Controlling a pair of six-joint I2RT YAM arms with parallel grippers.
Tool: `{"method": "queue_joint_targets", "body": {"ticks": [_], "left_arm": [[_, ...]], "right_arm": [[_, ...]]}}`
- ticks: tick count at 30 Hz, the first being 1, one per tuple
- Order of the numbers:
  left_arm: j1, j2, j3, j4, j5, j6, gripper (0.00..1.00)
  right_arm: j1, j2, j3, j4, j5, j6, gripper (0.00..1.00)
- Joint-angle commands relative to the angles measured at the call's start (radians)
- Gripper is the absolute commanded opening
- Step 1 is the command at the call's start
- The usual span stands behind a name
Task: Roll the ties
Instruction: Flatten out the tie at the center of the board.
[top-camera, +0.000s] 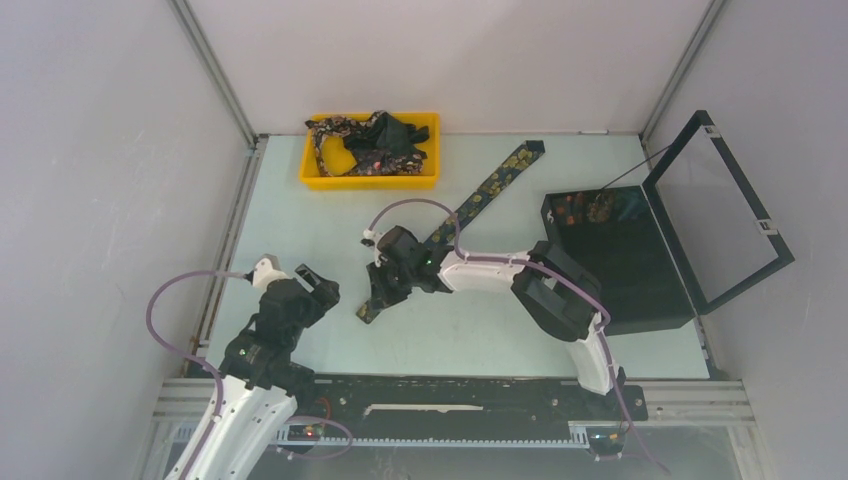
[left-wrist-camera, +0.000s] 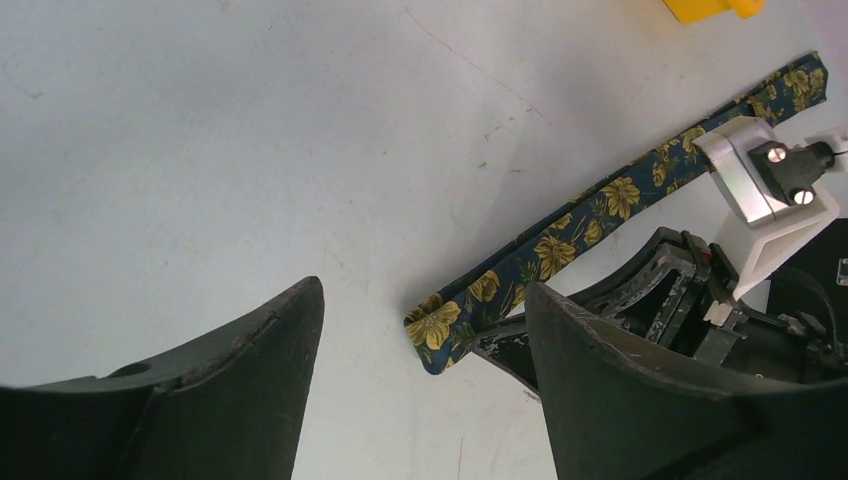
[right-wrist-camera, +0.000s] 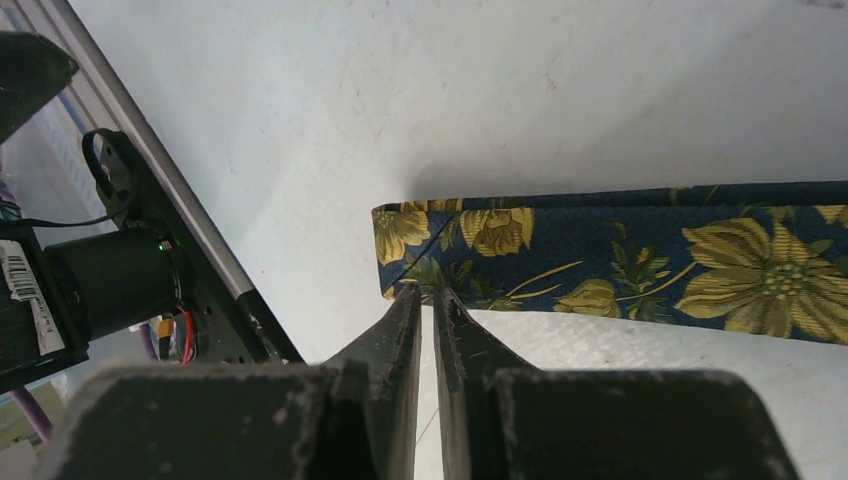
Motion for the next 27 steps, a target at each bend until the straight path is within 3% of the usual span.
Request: {"method": "queue_joint_targets", "body": {"ticks": [1, 10, 18, 27], "left_arm": [[0.004, 0.005, 0.044, 0.008, -0.025, -0.008, 0.80], [0.004, 0.001, 0.042, 0.006, -0.029, -0.014, 0.80], [0.004, 0.003, 0.047, -0.003, -0.043, -0.021, 0.80], [0.004, 0.049, 0.038, 0.007, -0.014, -0.025, 0.80]], "right_arm": [[0.023, 0.021, 0.001, -0.004, -0.018, -0.008, 0.13], [0.047, 0.134, 0.017, 0.097, -0.072, 0.054, 0.12], [0.041, 0.223, 0.166, 0.071, -0.104, 0.052, 0.12], [-0.018, -0.056, 0.004, 0.040, -0.072, -0.003, 0.12]]}}
